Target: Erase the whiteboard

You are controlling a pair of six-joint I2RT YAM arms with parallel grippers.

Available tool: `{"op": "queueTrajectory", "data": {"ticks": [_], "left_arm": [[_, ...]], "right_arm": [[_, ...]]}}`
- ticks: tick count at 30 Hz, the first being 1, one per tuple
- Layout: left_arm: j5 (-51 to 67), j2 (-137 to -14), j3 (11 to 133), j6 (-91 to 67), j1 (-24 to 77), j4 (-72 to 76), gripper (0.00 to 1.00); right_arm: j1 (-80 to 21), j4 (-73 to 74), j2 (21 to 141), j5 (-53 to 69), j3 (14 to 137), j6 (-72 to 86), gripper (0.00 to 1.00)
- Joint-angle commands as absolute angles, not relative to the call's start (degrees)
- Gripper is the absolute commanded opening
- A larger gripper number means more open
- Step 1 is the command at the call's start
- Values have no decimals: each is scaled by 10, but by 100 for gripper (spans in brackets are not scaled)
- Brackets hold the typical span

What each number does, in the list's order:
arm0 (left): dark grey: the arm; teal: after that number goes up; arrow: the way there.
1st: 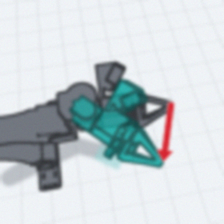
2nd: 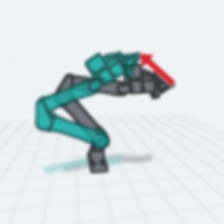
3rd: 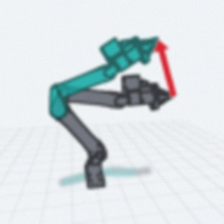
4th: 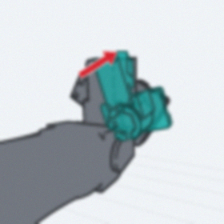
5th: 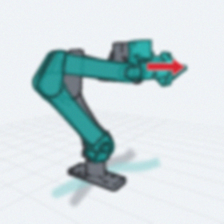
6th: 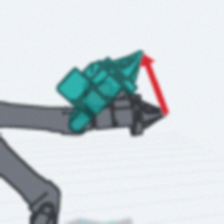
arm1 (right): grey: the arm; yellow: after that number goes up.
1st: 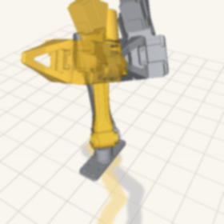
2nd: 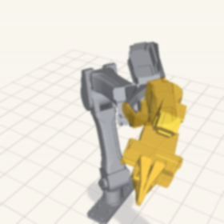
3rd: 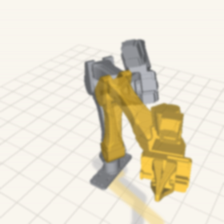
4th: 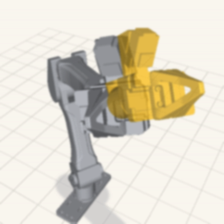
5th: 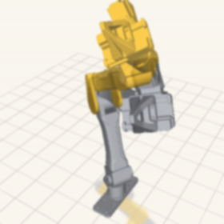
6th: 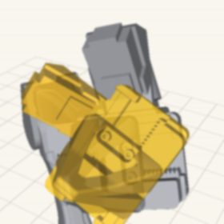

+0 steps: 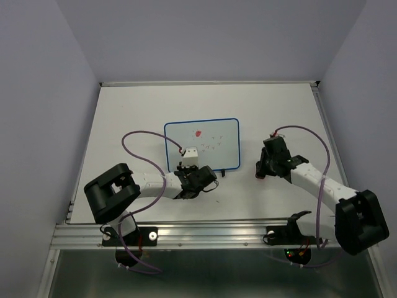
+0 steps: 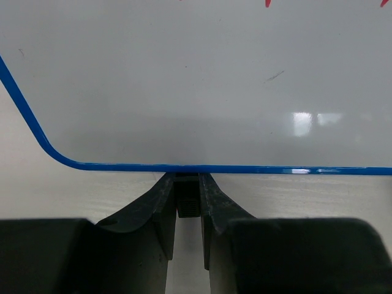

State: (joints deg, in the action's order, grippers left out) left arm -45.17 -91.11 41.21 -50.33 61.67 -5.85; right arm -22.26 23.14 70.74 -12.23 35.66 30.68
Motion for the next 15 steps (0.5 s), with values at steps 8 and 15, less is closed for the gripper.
{"op": "queueTrajectory", "data": {"ticks": [8, 15], "left_arm": [[-454, -887, 393, -465, 622, 0, 10], [-454, -883, 377, -447, 621, 33, 0]], "right_arm": [[-301, 11, 677, -8, 475, 116, 12], [-370, -61, 835, -56, 555, 45, 10]]}}
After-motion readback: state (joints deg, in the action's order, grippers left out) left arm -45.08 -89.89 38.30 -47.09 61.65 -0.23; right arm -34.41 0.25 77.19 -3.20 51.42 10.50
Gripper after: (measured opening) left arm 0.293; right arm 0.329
